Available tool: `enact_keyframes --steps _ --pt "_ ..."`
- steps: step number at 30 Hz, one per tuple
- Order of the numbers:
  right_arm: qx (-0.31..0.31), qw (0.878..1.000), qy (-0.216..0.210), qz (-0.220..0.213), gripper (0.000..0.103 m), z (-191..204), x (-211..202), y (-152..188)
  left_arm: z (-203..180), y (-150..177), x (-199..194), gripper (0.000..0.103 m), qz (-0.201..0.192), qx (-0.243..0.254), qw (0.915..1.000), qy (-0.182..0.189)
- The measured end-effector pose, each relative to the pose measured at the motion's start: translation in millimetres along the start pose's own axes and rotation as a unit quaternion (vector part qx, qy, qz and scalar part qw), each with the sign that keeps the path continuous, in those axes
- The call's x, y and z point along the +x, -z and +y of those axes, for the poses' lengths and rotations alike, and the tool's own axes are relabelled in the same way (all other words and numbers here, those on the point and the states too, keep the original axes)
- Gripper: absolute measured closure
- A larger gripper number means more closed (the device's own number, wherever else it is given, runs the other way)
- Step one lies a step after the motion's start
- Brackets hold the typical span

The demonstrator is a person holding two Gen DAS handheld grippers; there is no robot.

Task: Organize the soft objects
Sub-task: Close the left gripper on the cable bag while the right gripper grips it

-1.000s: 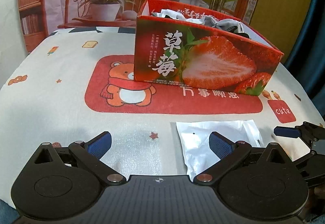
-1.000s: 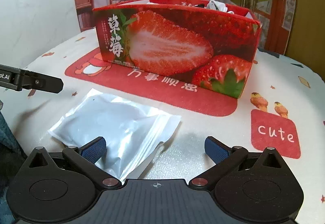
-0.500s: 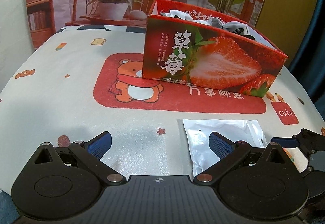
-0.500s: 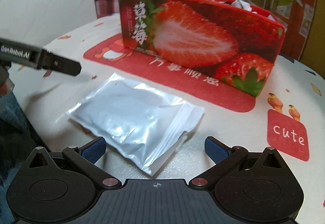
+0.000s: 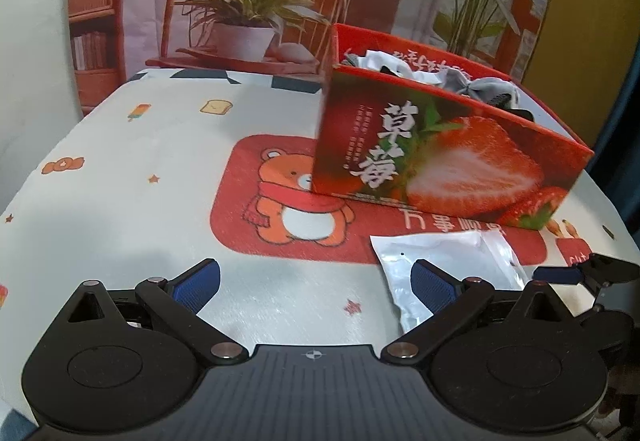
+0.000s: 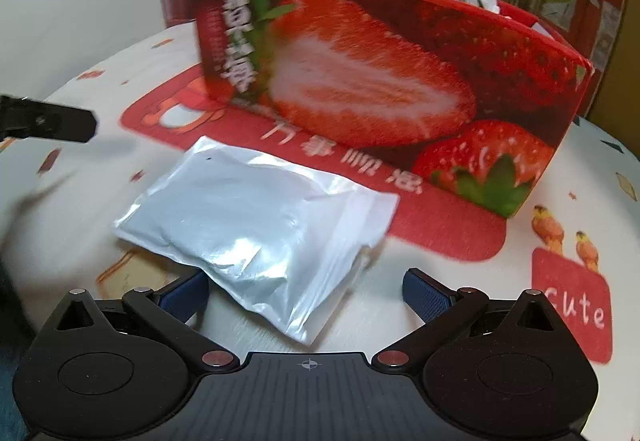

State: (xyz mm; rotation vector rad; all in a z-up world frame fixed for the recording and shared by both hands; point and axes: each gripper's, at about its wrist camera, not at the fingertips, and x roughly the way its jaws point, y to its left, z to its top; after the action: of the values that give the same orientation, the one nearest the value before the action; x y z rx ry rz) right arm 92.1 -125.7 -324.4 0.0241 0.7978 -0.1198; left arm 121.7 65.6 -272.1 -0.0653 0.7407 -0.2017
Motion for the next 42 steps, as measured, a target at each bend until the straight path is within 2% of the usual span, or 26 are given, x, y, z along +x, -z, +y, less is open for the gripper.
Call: enact_keyframes --steps 9,14,18,22,23,25,28,34,42 --pt "0.011 1.000 0.000 0.000 0.001 -7 25 -26 7 -3 18 0.003 0.017 -0.003 0.9999 -0.001" --pt "0.021 1.000 -0.006 -0.009 0.002 -10 26 -33 9 -5 24 0.004 0.025 0.007 0.9995 0.019" --pt "0.043 0.998 -0.026 -0.028 0.007 -19 16 -38 2 -7 25 0.004 0.030 0.033 0.9974 0.056" --pt "0.079 0.995 -0.043 -0.054 0.009 -33 1 -47 -13 -10 31 0.004 0.023 0.075 0.9948 0.065" --pt "0.083 0.994 -0.043 -0.059 0.012 -35 -1 -50 -17 -13 34 0.005 0.020 0.084 0.9940 0.066" --pt "0.085 0.993 -0.041 -0.065 0.016 -39 -5 -54 -23 -21 40 0.019 0.015 0.093 0.9935 0.064" --pt "0.089 0.992 -0.042 -0.076 0.018 -43 -8 -58 -25 -33 50 0.030 0.014 0.076 0.9934 0.085" --pt "0.080 0.992 -0.038 -0.089 0.024 -46 -15 -59 -43 -43 63 0.030 0.002 0.103 0.9877 0.118" --pt "0.071 0.992 -0.038 -0.095 0.026 -63 -24 -54 -54 -52 78 0.032 0.005 0.107 0.9854 0.132"
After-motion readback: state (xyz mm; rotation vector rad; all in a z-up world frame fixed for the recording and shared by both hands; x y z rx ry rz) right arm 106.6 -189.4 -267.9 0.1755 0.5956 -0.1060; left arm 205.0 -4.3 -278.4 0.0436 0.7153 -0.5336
